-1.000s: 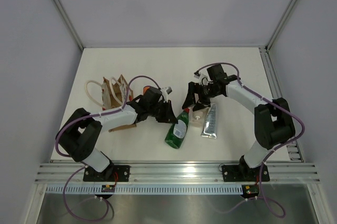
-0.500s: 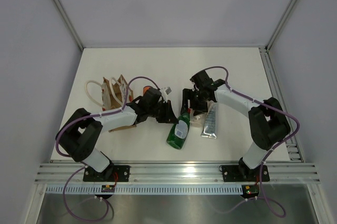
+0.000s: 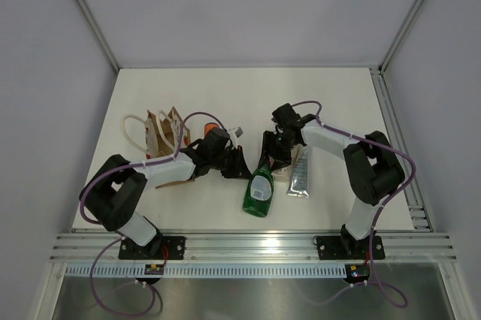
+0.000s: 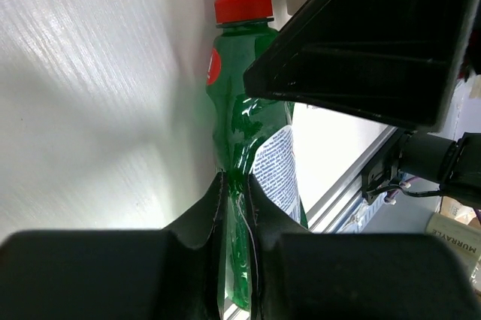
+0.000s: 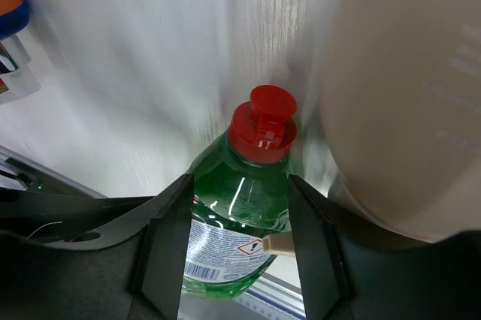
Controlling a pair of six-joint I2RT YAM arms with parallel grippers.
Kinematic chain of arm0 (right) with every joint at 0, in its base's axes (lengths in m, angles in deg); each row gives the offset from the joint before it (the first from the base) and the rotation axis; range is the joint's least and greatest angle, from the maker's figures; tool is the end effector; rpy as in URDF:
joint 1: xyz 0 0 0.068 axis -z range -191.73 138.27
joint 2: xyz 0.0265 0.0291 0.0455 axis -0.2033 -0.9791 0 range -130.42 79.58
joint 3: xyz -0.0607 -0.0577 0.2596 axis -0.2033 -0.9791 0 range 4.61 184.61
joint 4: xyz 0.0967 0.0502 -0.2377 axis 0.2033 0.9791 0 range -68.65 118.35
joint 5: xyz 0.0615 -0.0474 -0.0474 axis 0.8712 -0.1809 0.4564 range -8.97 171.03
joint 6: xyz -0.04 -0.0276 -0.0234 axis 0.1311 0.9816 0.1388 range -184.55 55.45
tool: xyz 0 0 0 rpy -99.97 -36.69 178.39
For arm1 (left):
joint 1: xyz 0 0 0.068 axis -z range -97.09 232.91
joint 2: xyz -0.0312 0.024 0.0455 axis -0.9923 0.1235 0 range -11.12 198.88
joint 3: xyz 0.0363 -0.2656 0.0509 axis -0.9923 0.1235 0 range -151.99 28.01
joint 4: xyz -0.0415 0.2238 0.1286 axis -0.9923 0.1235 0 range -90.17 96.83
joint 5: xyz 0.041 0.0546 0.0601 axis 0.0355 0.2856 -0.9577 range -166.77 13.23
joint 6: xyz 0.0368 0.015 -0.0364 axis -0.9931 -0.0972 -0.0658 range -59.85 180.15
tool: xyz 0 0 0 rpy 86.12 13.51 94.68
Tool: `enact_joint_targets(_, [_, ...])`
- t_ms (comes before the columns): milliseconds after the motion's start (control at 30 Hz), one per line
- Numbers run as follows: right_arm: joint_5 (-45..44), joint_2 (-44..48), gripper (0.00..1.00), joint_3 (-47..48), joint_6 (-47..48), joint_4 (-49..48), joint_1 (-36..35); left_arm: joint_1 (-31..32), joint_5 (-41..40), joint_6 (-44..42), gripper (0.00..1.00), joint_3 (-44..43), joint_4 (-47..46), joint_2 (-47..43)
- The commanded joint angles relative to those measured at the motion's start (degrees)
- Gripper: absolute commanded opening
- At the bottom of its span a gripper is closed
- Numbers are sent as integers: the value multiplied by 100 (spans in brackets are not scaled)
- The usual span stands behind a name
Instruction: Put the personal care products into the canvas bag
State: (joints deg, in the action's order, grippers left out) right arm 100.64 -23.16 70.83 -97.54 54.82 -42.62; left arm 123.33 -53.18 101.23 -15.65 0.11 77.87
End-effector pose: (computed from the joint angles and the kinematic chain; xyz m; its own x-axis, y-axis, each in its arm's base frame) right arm 0.2923 0.1887 0.1722 -0.9933 0.0034 -0.1152 -0.0492 0.8912 0.4509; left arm 0.2228 -0.2085 0.1693 -0.9405 0.0102 -0.3395 0.2513 0.6934 -0.6753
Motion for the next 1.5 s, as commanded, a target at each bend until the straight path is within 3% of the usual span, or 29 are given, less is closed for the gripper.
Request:
enact_joint_targets(0, [394, -106, 48, 67, -172, -104, -48, 1, 13, 58, 0, -2, -423, 31])
enact_joint_targets(167, [482, -88, 36, 119, -207, -139, -57, 1, 92, 67, 0, -37, -467, 66])
enact_joint_targets(267, [438, -185, 34, 181, -190, -131, -39, 9, 224, 119, 1, -20, -563, 92])
enact_joint_targets(333, [316, -325, 40, 312, -137, -52, -39, 27, 303, 137, 1, -11, -607, 118])
enact_joint_targets(433, [61, -449, 62, 524, -49, 142, -48, 44, 295, 155, 1, 6, -651, 145])
enact_joint_targets(533, [-28, -519, 71, 585, -67, 124, -48, 62, 321, 216, 1, 50, -747, 154])
enact_joint_targets(733, [-440, -695, 74, 849, 118, 238, -154, 62, 216, 190, 2, 130, -634, 5])
enact_joint_targets(833, [-633, -704, 72, 902, 153, 291, -285, 62, -30, -11, 11, 121, -257, -267])
enact_joint_targets(900, [-783, -669, 68, 911, 214, 344, -469, 62, -283, -100, 30, 121, -37, -452])
enact_joint_targets(1000, [-1135, -581, 62, 911, 276, 397, -715, 62, -565, -241, 48, 164, 481, -891])
enact_joint_targets(1200, [-1592, -589, 46, 867, 355, 388, -813, 62, -962, -285, 68, 542, 808, -1849])
enact_joint_targets(1267, [-1549, -642, 35, 884, 372, 370, -813, 80, -936, -171, 76, 804, 738, -2104])
enact_joint_targets(1333, [-1470, -660, 25, 963, 399, 370, -804, 149, -909, 30, 84, 981, 510, -2175])
enact_joint_targets(1467, [-953, -520, 15, 1025, 408, 187, -743, 570, -778, 304, 93, 1316, -149, -1870])
